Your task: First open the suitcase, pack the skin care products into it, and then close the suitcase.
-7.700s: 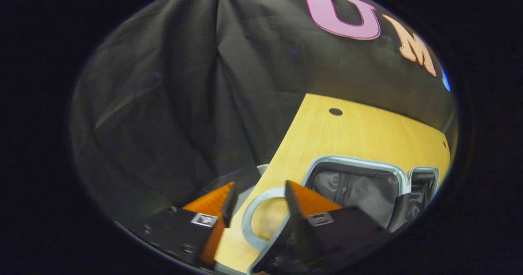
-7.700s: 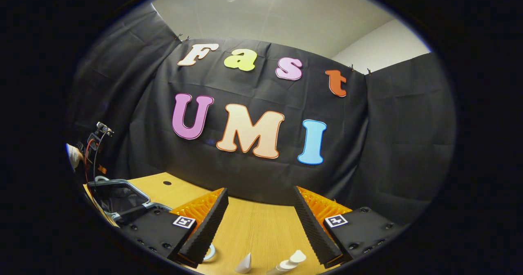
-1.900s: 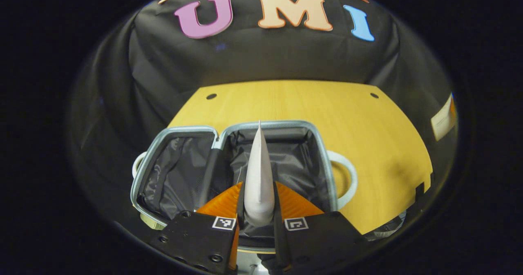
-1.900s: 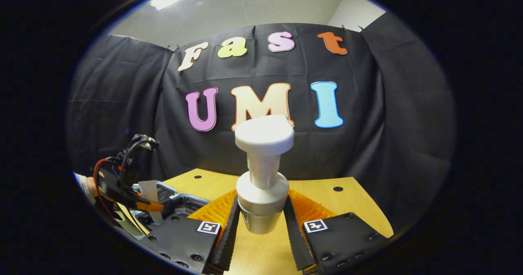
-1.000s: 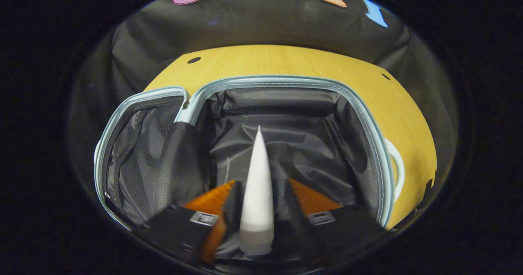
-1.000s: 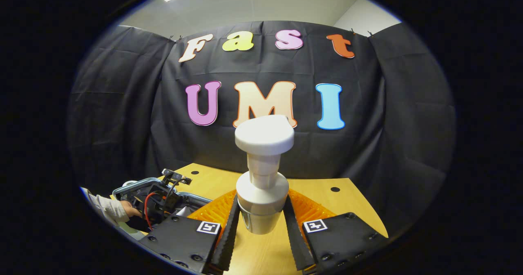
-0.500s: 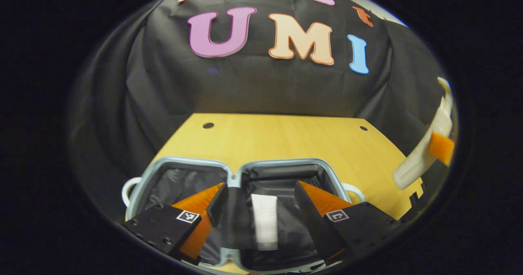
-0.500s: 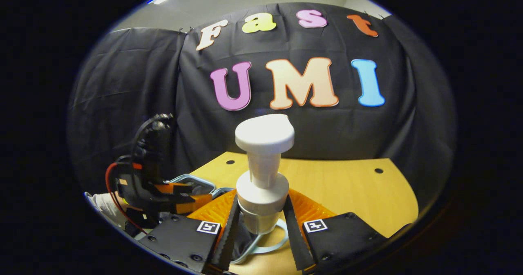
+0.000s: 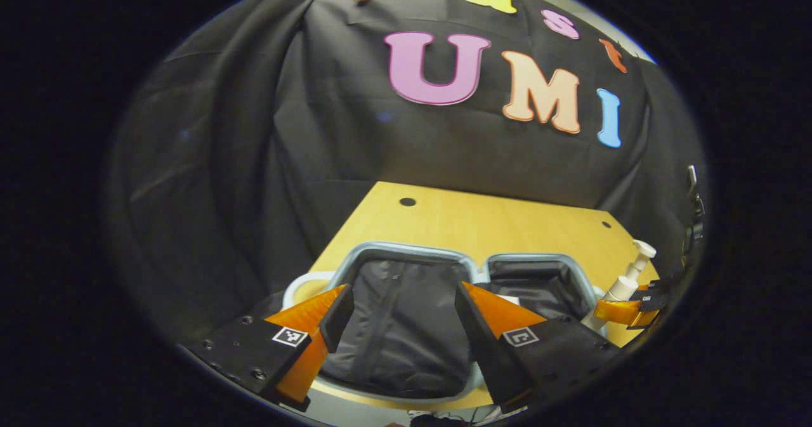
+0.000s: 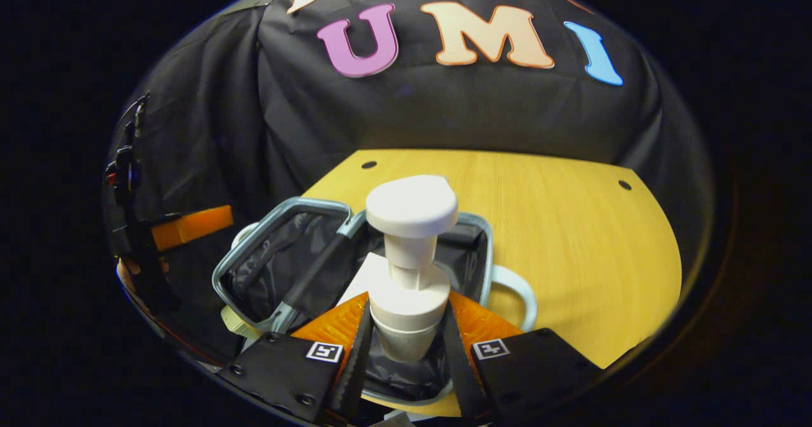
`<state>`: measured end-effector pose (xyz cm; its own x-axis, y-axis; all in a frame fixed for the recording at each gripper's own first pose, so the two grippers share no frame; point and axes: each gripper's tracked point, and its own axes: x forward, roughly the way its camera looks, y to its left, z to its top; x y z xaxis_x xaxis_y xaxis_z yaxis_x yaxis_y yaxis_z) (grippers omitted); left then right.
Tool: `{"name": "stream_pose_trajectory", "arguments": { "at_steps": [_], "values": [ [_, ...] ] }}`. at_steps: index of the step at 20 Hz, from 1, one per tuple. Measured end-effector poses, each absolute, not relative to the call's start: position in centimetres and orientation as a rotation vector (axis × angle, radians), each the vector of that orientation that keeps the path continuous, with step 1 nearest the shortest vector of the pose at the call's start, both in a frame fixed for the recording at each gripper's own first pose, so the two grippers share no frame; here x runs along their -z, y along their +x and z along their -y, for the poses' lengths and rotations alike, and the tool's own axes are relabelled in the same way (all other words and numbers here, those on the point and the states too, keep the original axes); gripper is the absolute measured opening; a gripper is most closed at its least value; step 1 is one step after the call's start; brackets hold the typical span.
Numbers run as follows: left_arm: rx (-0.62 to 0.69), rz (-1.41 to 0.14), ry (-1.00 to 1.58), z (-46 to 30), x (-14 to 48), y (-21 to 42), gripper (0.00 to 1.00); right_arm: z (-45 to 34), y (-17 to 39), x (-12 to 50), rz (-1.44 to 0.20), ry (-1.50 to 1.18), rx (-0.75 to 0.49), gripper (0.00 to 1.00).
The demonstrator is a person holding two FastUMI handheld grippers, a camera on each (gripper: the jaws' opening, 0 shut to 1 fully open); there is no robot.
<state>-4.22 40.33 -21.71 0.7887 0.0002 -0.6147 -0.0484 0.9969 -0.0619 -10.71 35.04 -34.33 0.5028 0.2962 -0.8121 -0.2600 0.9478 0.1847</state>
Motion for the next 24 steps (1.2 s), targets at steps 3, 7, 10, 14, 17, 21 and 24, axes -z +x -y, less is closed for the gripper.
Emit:
{"name": "stream_pose_trajectory", "arguments": {
  "at_steps": [3, 7, 10, 14, 17, 21, 24],
  "values": [
    [-0.077, -0.692, -0.082, -44.7, 22.8, -5.5, 0.95, -36.1, -12.8, 37.6, -1.074, 0.016, -0.300, 0.60],
    [-0.128, -0.733, -0.089, -49.3, 24.7, -6.8, 0.95, -36.3, -12.4, 39.8, -1.100, -0.058, -0.235, 0.58],
    [-0.161, -0.788, -0.095, -51.9, 27.1, -7.0, 0.94, -36.6, -12.0, 41.5, -1.130, -0.025, -0.208, 0.64],
    [-0.180, -0.851, -0.158, -54.1, 29.9, -6.0, 0.95, -36.4, -11.3, 41.2, -1.118, 0.014, -0.168, 0.69],
    [-0.167, -0.906, -0.166, -55.7, 32.0, -4.5, 0.96, -36.5, -10.8, 39.3, -1.071, 0.062, -0.165, 0.83],
    [-0.138, -1.029, -0.180, -56.0, 35.8, -3.6, 0.96, -36.2, -9.2, 36.2, -0.976, 0.121, -0.130, 0.95],
    [-0.130, -1.084, -0.191, -56.8, 37.7, -3.1, 0.95, -35.0, -7.4, 32.9, -0.878, 0.129, -0.098, 0.99]
  ]
}}
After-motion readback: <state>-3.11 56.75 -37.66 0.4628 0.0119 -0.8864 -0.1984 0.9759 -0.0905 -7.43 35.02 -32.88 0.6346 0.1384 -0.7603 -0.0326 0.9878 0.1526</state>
